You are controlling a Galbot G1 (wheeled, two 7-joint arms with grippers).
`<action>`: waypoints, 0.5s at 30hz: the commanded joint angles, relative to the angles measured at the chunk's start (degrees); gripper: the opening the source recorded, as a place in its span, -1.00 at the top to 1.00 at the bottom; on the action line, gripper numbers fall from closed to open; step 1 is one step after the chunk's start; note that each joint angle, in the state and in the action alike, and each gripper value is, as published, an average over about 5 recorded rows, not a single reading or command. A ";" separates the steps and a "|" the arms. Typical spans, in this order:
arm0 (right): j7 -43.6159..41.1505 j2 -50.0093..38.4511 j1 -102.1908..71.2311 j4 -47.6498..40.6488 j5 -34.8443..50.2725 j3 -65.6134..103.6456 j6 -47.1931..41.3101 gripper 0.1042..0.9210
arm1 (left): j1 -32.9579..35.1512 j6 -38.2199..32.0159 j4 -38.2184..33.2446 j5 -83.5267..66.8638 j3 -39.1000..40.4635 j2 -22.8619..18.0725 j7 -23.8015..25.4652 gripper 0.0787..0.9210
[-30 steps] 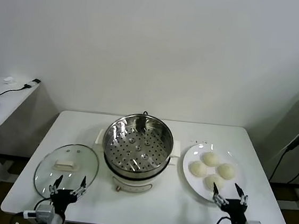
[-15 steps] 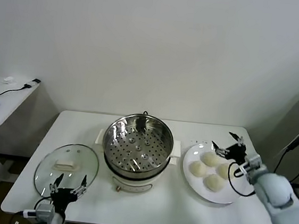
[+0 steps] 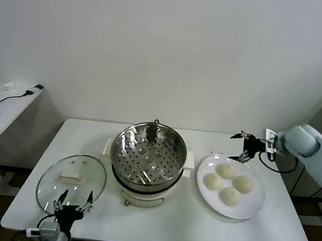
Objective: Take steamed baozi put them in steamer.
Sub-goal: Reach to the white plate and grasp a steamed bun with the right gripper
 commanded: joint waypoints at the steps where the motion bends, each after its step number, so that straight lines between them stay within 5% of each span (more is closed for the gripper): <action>1: -8.68 5.06 19.05 -7.48 0.84 -28.90 -1.02 -0.76 | -0.11 -0.33 1.01 0.04 -0.04 -0.09 0.03 -0.77; 15: -3.34 15.41 5.48 -16.54 2.15 -21.19 -6.96 -0.76 | -0.47 -1.20 2.92 0.23 0.14 -0.06 0.03 -0.77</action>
